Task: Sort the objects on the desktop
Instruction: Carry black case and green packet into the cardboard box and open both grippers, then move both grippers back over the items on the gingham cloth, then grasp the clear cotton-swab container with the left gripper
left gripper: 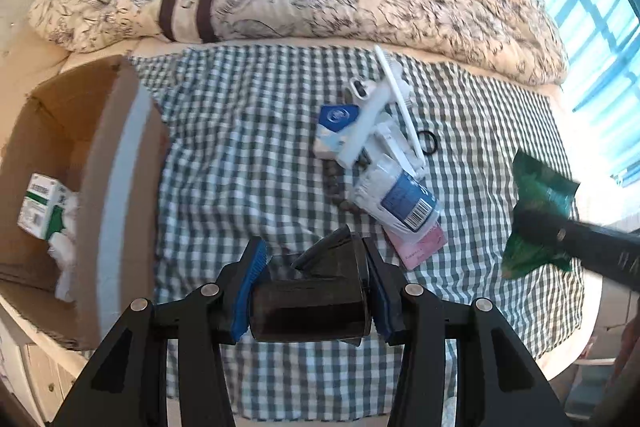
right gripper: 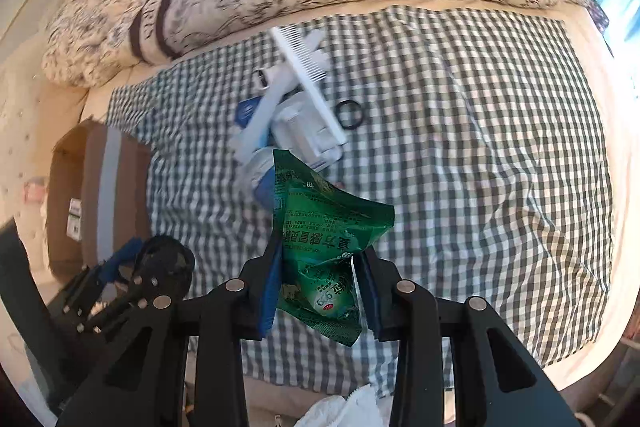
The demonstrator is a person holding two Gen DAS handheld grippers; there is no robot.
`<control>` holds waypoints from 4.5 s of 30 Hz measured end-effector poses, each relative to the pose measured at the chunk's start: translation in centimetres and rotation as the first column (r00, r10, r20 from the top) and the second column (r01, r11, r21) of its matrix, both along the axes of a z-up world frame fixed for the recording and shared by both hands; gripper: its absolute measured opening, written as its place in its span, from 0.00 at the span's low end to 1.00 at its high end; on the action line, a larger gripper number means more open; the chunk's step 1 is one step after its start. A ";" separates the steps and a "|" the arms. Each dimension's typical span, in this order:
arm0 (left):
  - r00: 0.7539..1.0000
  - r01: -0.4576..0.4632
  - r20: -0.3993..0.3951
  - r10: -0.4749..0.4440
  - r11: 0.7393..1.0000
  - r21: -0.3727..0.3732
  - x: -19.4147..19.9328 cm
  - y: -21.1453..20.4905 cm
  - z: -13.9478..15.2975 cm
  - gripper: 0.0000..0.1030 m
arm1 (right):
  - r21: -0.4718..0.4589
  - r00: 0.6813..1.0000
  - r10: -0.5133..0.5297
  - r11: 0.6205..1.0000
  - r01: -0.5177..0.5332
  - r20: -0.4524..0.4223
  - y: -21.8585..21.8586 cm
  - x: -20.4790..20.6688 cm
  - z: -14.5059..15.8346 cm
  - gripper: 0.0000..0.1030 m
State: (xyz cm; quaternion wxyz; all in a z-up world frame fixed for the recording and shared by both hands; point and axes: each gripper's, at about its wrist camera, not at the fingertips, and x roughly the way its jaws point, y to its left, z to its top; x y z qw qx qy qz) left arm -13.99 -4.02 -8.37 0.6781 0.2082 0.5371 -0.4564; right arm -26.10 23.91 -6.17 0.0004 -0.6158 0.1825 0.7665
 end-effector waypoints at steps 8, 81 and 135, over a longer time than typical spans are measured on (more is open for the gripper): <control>0.998 -0.055 -0.001 0.055 0.997 -0.049 5.9 3.9 2.7 0.47 | -0.015 0.996 0.081 0.997 -0.081 -0.022 -6.8 -0.5 2.0 0.33; 0.995 0.097 0.000 -0.097 0.995 -0.002 3.5 1.6 1.5 1.00 | -0.052 0.970 -0.242 0.969 0.240 -0.014 -2.0 4.3 2.9 0.71; 0.925 -0.151 -0.310 0.220 0.961 0.233 -0.5 -10.0 -16.2 0.60 | 0.001 0.998 0.007 1.000 -0.007 0.070 8.5 -11.3 -8.5 0.71</control>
